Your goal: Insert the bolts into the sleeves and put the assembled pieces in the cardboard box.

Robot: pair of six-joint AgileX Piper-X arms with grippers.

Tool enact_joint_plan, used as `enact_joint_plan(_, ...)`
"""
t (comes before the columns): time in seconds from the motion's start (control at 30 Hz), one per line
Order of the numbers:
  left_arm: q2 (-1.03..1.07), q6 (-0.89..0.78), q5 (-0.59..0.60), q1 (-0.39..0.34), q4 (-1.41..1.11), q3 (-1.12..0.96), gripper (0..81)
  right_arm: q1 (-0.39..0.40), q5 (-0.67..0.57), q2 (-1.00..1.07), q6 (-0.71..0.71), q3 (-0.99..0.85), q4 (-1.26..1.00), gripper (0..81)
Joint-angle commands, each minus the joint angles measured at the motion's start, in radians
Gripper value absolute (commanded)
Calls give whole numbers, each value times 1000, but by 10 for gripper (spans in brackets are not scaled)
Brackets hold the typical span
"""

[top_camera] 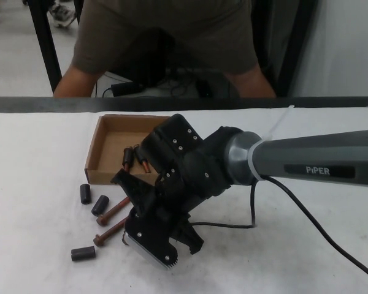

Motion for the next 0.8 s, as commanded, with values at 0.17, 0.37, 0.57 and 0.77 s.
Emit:
enact_joint_plan(0.17, -7, 1, -14, -2, -11, 0, 266, 1, 92, 38, -2, -11, 37, 2)
enact_joint_plan(0.37, -7, -65, 6, -2, -9, 0, 266, 22, 170, 8, 156, -18, 37, 2)
enact_joint_plan(0.57, -7, -155, 139, -2, -7, -2, 266, 48, 165, -125, 547, -18, 109, 2)
enact_joint_plan(0.77, -7, -341, 145, -2, 40, -20, 266, 66, 129, -318, 881, -18, 287, 2)
